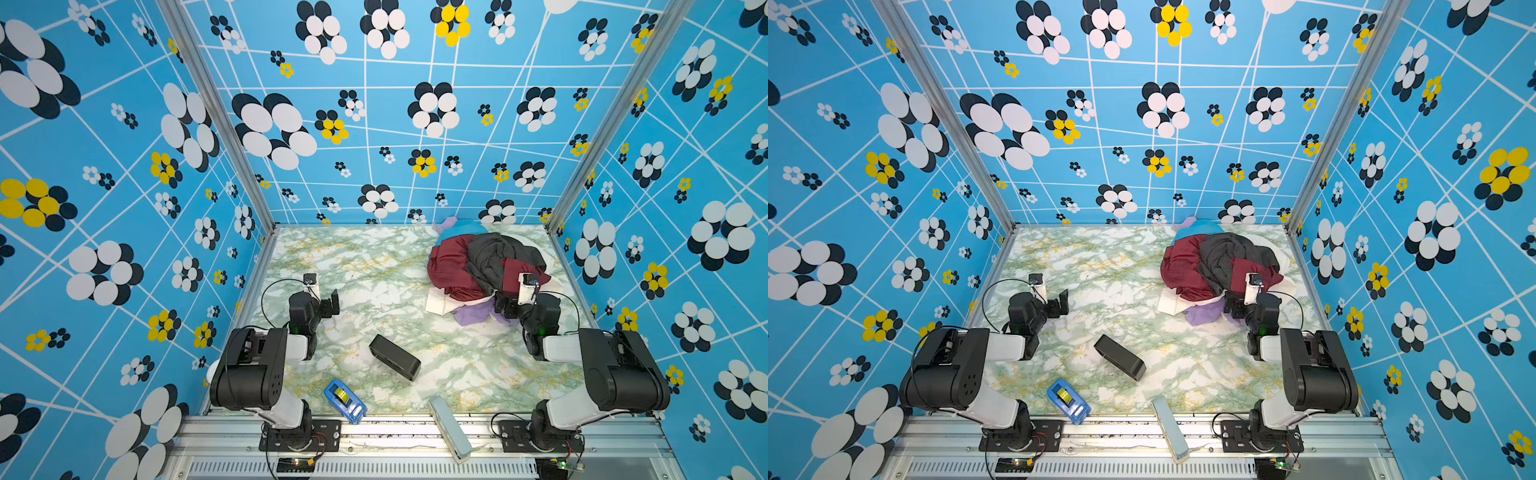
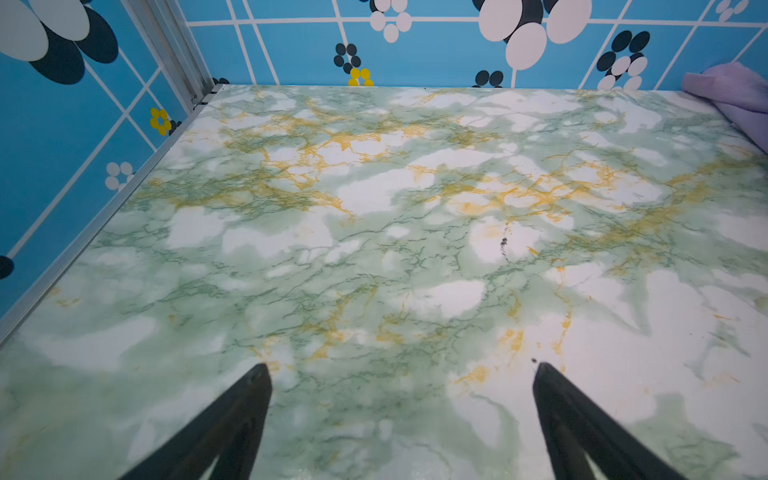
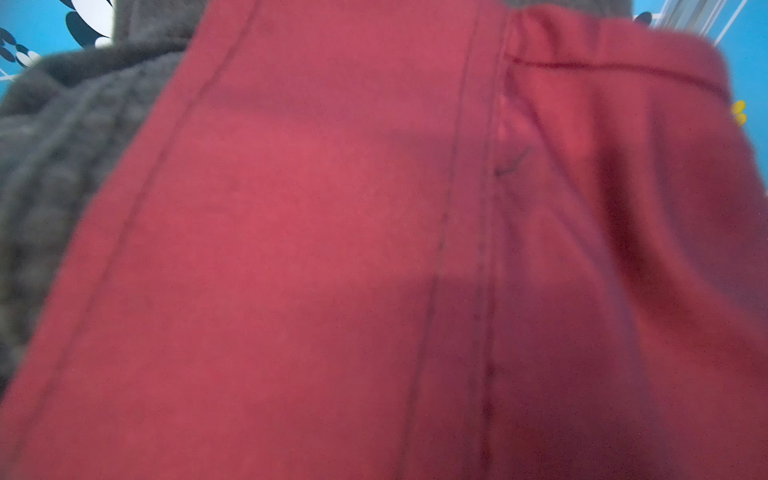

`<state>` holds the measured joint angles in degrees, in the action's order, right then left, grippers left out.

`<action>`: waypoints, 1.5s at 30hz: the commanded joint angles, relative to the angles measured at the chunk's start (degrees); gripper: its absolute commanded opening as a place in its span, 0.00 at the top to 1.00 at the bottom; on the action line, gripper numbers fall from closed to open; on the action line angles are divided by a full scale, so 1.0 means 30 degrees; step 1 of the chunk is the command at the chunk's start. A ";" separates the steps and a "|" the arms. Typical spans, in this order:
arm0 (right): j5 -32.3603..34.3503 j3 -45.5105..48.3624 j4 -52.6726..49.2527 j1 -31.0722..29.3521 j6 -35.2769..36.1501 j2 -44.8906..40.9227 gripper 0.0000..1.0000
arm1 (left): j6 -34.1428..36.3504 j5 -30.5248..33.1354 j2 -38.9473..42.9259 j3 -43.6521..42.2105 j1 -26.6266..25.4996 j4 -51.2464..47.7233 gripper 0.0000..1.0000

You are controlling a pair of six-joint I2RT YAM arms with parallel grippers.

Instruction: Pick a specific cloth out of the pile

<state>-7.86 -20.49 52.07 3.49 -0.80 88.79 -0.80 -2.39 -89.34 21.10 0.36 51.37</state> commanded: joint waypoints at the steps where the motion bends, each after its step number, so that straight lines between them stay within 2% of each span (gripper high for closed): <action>1: -0.0034 -0.0174 0.0601 -0.0048 -0.0062 -0.0038 0.01 | 0.0095 -0.0125 0.0241 0.0364 -0.0120 0.0189 0.01; 39: 0.0422 -0.0261 0.0389 -0.0225 0.0010 -0.0067 0.01 | 0.0134 -0.0112 0.0249 0.0368 -0.0121 0.0185 0.01; 45: 0.1182 -0.0346 0.0217 -0.0365 -0.0074 -0.0095 0.01 | 0.0110 -0.0145 0.0237 0.0369 -0.0120 0.0183 0.01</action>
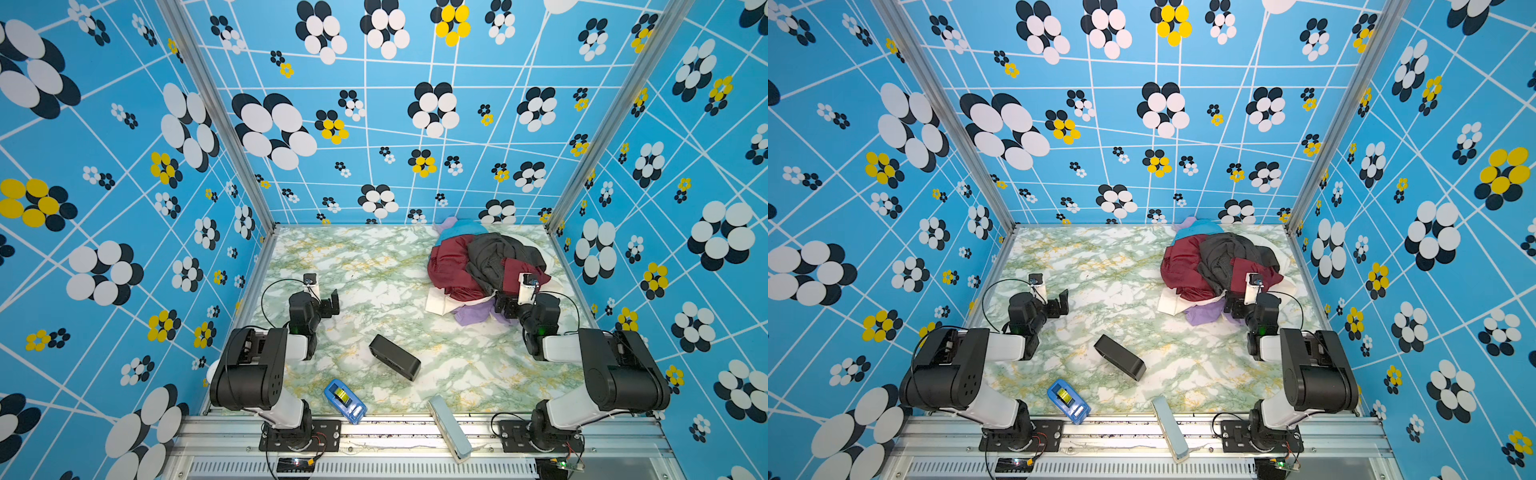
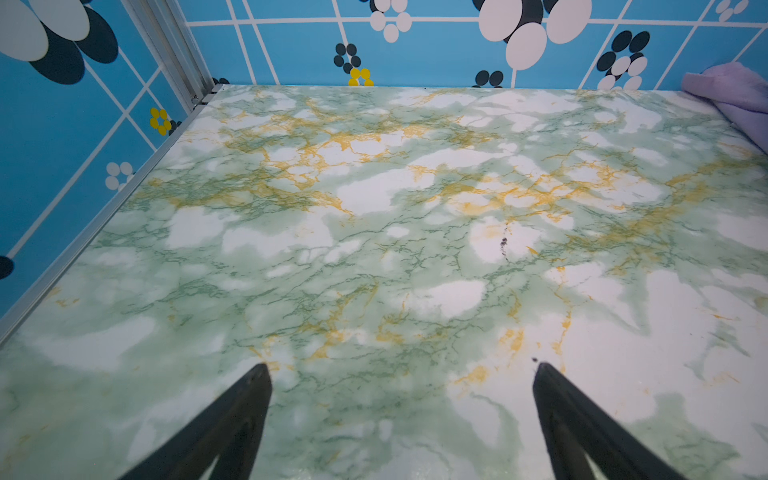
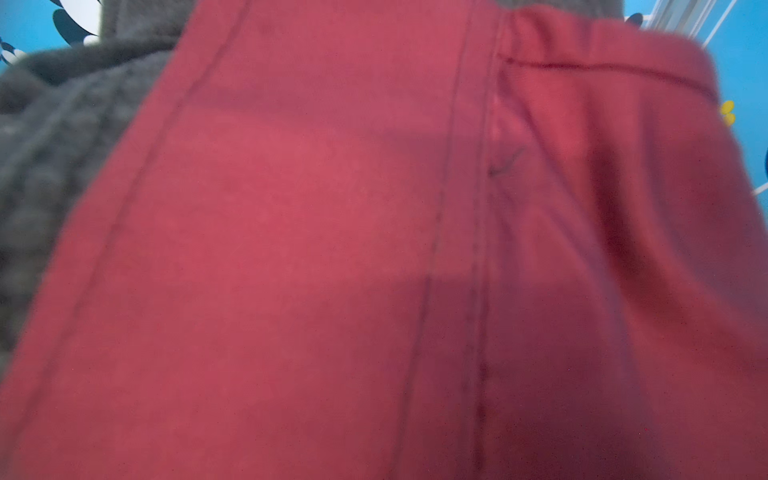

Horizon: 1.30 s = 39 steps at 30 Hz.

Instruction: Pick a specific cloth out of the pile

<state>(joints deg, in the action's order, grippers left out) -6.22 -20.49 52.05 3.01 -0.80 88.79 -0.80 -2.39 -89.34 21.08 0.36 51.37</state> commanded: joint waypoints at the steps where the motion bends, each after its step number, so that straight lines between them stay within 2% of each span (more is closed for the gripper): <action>1: 0.0637 -0.0340 0.0207 -0.0210 -0.0062 -0.0097 0.01 | 0.0119 -0.0157 0.0249 0.0370 -0.0120 0.0189 0.01; 5: 0.1106 -0.0387 0.0110 -0.0356 -0.0024 -0.0245 0.01 | 0.0079 0.0245 0.0394 0.0338 -0.0150 0.0177 0.01; 8: 0.2131 -0.0794 -0.1705 -0.0609 -0.0136 -0.1565 0.01 | -0.0111 0.1483 0.2289 0.0542 -0.0375 -0.1796 0.01; 15: 0.4857 -0.2819 -0.9921 -0.1355 -0.0662 -0.6858 0.01 | -0.0125 0.5339 0.9197 0.2016 -0.2786 -0.8802 0.01; 19: 0.5952 -0.4728 -1.4914 -0.1698 -0.1498 -0.9175 0.01 | -0.0788 0.6337 1.1593 0.3696 -0.4277 -1.3224 0.01; 23: 0.5936 -0.6385 -1.8631 -0.1885 -0.2387 -1.0570 0.01 | -0.1739 0.6876 1.2948 0.5487 -0.5742 -1.7539 0.01; 27: 0.5716 -0.8166 -2.1971 -0.2046 -0.3323 -1.0958 0.05 | -0.2660 0.7150 1.3627 0.6740 -0.7046 -2.0693 0.01; 33: 0.5445 -1.0072 -2.5155 -0.3048 -0.3763 -1.0926 0.11 | -0.3749 0.6691 1.3792 0.7857 -0.8872 -2.3181 0.01; 39: 0.5786 -1.2468 -2.6250 -0.7224 -0.3971 -0.8455 0.18 | -0.4531 0.7213 1.3186 0.8514 -1.0578 -2.4691 0.01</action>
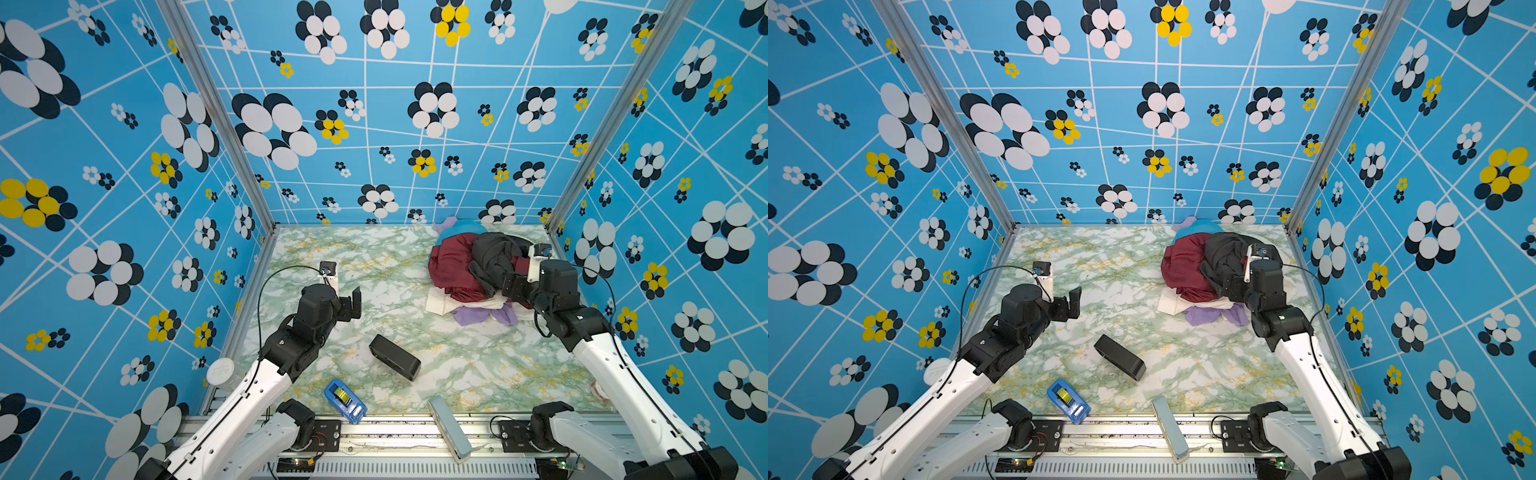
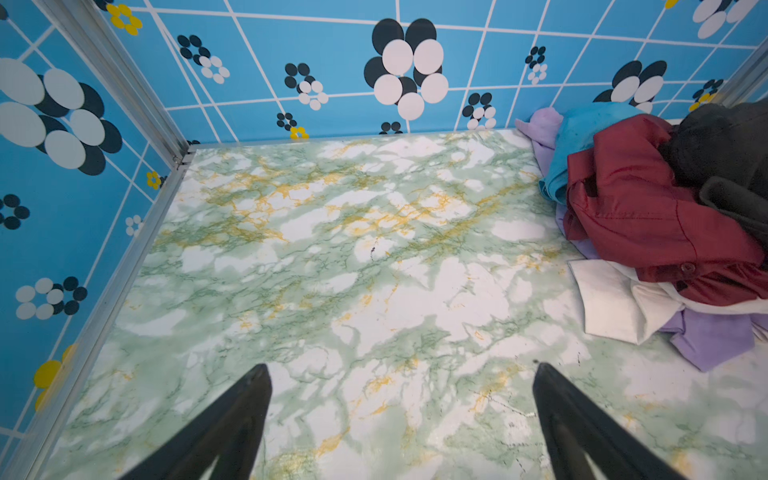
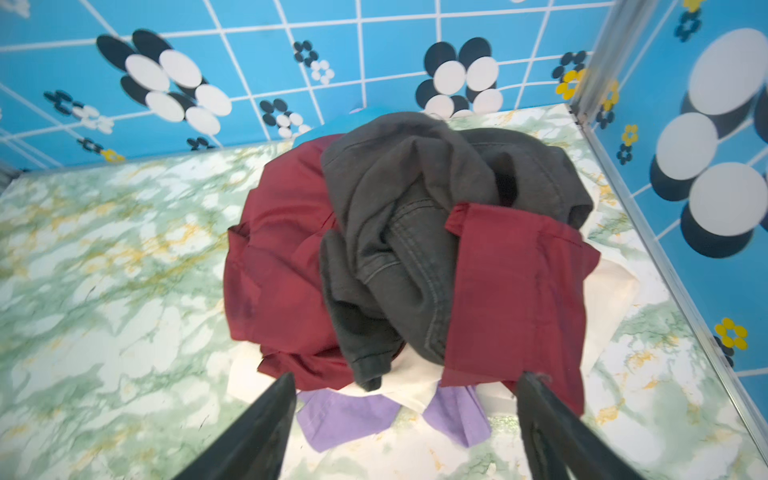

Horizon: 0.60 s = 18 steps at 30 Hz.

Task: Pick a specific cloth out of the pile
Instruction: 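Reach the right gripper into the pile and grasp the maroon shirt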

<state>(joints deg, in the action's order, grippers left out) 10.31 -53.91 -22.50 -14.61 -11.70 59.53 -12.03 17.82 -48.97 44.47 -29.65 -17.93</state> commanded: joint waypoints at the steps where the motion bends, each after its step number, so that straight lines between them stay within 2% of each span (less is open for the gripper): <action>1: 0.0268 -0.1818 -0.1555 -0.1861 -0.0296 0.2010 0.20 | -0.0875 0.0578 -0.0402 0.0734 -0.0799 -0.1648 0.01; 8: 0.0391 -0.5983 -0.2638 -0.3987 -0.0225 0.8020 0.24 | -0.1279 0.0987 -0.1317 0.0438 -0.2119 -0.1149 0.01; 13: 0.0608 -0.9044 -0.3500 -0.4901 0.0104 1.2018 0.21 | -0.1422 0.1144 -0.1548 -0.0125 -0.2305 -0.0619 0.01; 18: 0.1390 -1.1313 -0.4396 -0.5003 0.0243 1.5209 0.17 | -0.1449 0.1222 -0.1383 -0.0630 -0.2305 -0.0135 0.01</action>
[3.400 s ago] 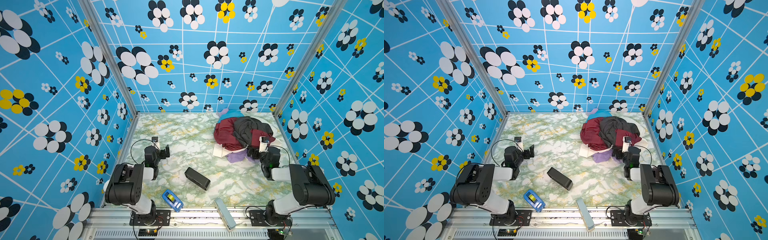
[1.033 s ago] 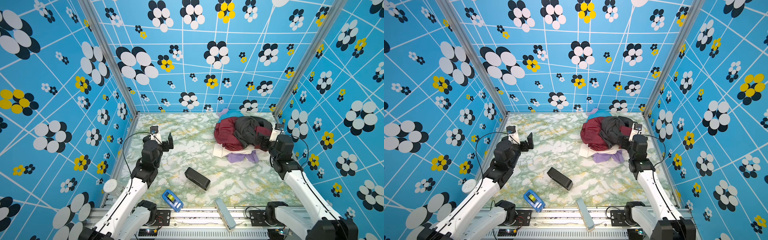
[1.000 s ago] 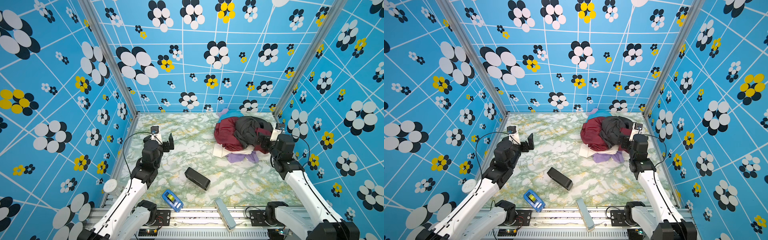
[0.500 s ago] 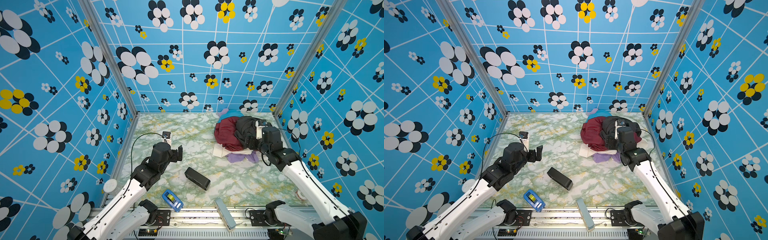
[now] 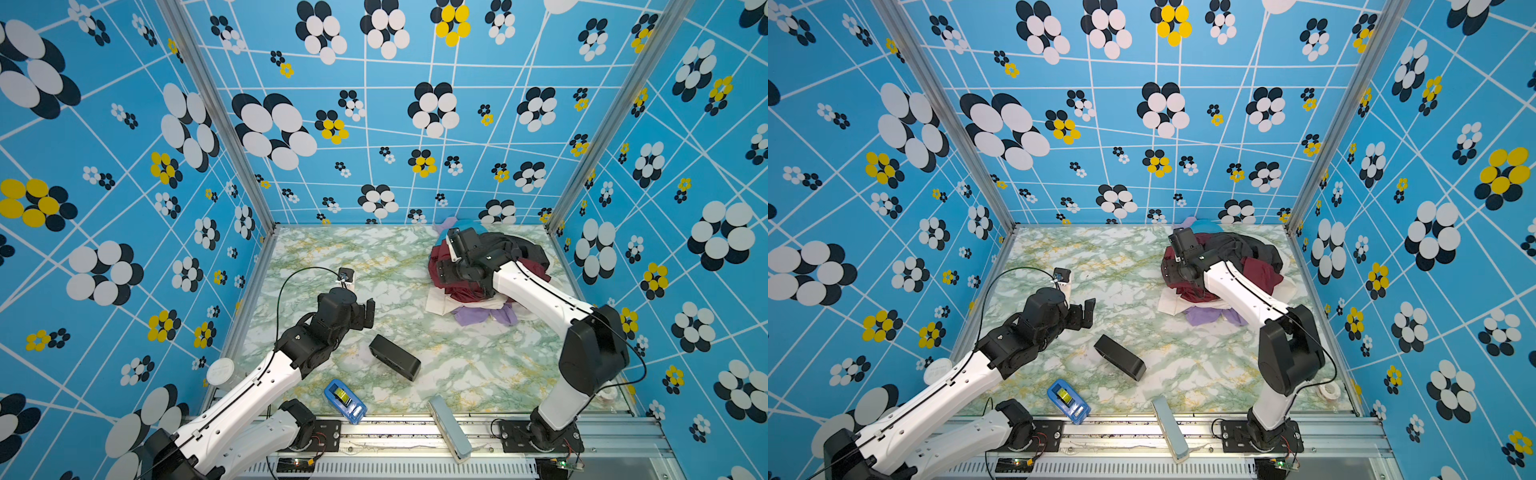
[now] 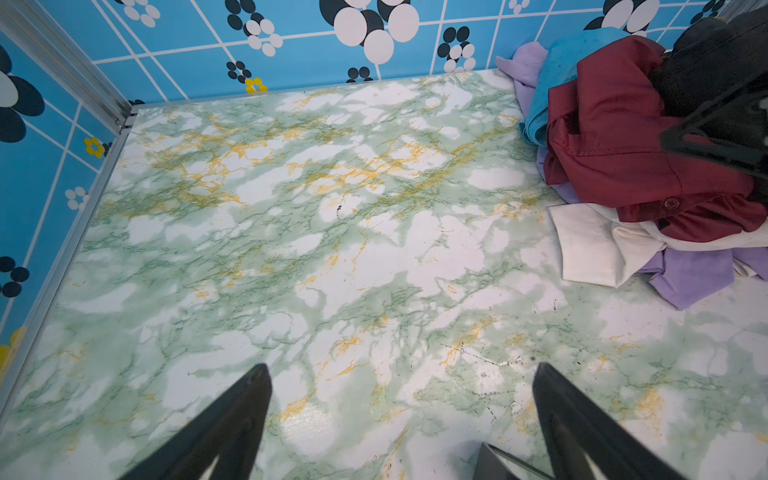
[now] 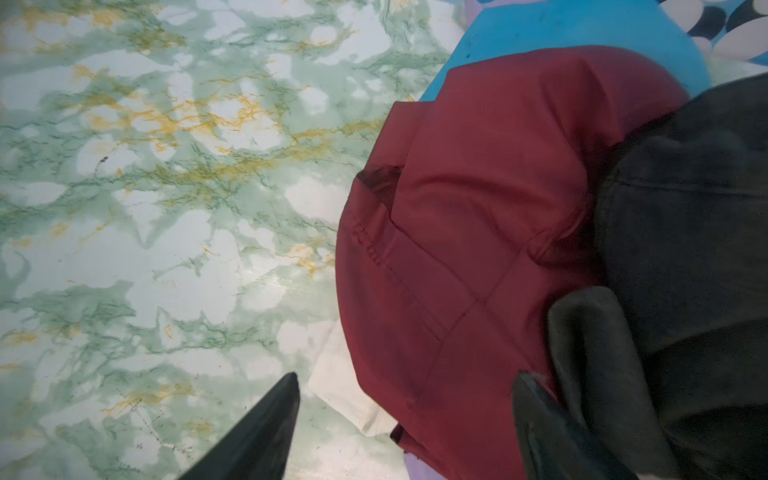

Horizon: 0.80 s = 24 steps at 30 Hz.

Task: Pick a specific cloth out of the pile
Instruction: 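Reach the right gripper into the pile and grasp the maroon shirt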

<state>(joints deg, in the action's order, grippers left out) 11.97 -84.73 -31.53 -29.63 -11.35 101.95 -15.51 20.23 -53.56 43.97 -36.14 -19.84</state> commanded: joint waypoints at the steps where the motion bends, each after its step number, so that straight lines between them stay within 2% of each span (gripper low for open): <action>1: 0.1119 -0.1506 -0.1719 -0.0002 0.0208 0.1604 0.17 | -0.0294 0.0437 0.0187 -0.0581 -0.0141 0.0587 0.01; 5: 0.2258 -0.2155 -0.2242 -0.0008 0.0210 0.2475 0.16 | -0.0302 0.0574 0.0144 -0.0738 -0.0139 0.0675 0.01; 17: 0.3410 -0.3545 -0.2779 0.0004 0.0623 0.4588 0.11 | -0.0406 0.0258 -0.0611 -0.0702 -0.0141 0.0785 0.01; 22: 0.3785 -0.3661 -0.3039 0.0076 0.0591 0.5408 0.12 | -0.0453 0.0374 -0.0357 -0.0798 -0.0141 0.0643 0.01; 24: 0.3803 -0.3605 -0.3026 0.0135 0.0440 0.5463 0.18 | -0.0506 0.0392 -0.0212 -0.0827 -0.0141 0.0582 0.01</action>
<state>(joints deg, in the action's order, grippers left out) 21.58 -94.70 -38.37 -29.61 -9.87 117.51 -15.99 20.64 -55.29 42.30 -36.14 -17.80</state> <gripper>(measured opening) 0.838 0.992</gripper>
